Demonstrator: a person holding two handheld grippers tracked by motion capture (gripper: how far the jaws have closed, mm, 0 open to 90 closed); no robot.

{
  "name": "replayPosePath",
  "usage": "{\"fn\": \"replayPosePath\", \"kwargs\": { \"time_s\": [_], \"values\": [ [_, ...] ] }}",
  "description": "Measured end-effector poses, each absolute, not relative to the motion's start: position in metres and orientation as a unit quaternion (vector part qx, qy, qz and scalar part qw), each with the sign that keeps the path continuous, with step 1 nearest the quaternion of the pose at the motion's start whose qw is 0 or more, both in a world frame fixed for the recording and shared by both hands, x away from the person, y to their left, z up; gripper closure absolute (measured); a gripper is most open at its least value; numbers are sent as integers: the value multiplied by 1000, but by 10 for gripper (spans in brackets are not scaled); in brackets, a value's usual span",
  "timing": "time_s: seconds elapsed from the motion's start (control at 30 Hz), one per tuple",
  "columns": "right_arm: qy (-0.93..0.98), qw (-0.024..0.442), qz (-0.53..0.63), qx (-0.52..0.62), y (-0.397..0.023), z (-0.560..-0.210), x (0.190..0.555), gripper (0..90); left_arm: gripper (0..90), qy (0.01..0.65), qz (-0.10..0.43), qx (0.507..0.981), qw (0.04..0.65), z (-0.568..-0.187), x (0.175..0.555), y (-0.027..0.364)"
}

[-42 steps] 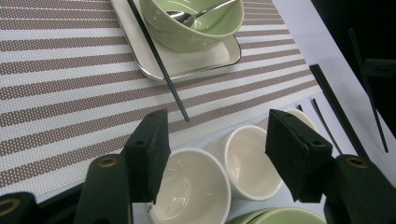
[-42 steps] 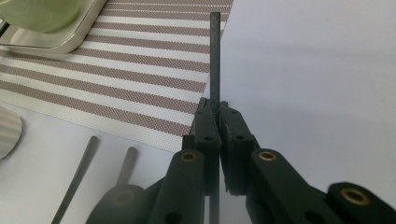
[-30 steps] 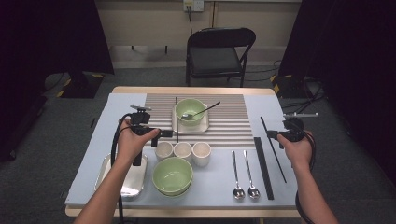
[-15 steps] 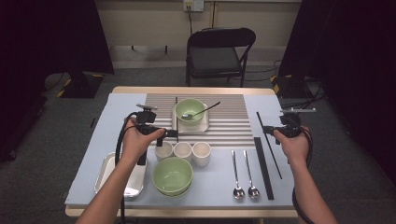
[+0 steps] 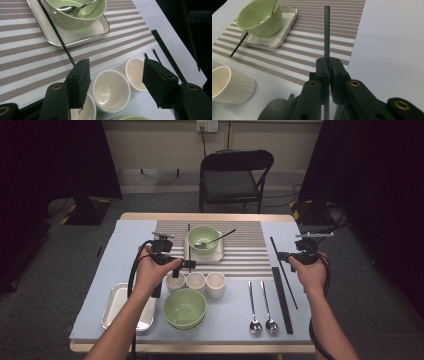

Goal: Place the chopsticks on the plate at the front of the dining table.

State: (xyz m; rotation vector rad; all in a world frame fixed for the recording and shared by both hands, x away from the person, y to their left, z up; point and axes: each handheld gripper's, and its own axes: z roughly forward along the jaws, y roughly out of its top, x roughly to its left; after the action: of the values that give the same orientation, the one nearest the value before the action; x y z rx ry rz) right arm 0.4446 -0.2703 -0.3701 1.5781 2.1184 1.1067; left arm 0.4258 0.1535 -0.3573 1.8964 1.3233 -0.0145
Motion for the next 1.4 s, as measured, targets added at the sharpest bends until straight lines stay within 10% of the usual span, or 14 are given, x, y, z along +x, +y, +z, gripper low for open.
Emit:
{"fn": "replayPosePath", "kwargs": {
  "time_s": [1.4],
  "values": [
    [743,130,392,527,-237,-359,450,862,381,496,-28,767,406,-355,425,118]
  ]
}}
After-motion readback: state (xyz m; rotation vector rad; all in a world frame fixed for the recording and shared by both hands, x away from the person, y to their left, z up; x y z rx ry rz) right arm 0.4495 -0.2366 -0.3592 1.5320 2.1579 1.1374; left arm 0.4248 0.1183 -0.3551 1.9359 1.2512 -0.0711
